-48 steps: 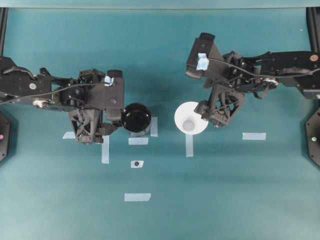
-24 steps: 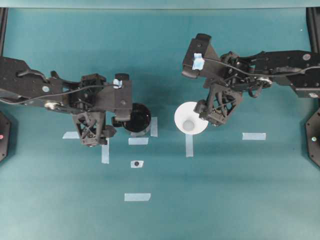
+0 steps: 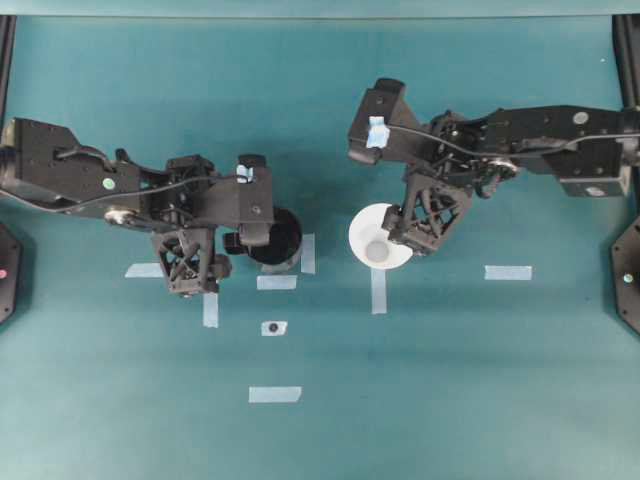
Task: Holding the cup holder with the left arm, the right arm places the cup into the cup holder.
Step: 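Lower left gripper onto the holder handle and right gripper onto the cup rim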
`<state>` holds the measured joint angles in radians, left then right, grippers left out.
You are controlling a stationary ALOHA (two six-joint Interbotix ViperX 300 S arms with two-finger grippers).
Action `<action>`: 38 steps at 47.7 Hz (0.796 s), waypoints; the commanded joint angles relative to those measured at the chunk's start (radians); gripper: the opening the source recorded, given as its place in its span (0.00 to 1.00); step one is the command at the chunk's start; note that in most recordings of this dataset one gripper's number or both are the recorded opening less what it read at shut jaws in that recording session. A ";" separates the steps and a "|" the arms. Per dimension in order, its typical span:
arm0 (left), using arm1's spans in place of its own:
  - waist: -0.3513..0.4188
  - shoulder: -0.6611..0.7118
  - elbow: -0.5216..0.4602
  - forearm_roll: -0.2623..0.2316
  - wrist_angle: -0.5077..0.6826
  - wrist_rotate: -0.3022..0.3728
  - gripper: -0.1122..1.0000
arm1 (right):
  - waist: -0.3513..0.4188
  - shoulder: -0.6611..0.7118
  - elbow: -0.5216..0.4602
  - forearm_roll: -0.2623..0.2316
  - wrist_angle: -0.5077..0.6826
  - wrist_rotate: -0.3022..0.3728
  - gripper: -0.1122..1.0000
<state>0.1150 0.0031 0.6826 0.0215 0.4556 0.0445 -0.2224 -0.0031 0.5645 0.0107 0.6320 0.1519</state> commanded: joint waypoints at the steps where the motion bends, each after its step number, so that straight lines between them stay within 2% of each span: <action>1: 0.000 -0.003 -0.023 0.002 -0.008 -0.002 0.90 | -0.002 -0.005 -0.026 -0.002 -0.008 -0.002 0.97; 38: 0.002 0.026 -0.041 0.002 -0.012 0.002 0.89 | -0.002 0.051 -0.032 -0.002 -0.034 -0.002 0.97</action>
<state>0.1135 0.0399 0.6611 0.0215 0.4464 0.0445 -0.2224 0.0736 0.5568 0.0107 0.6029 0.1519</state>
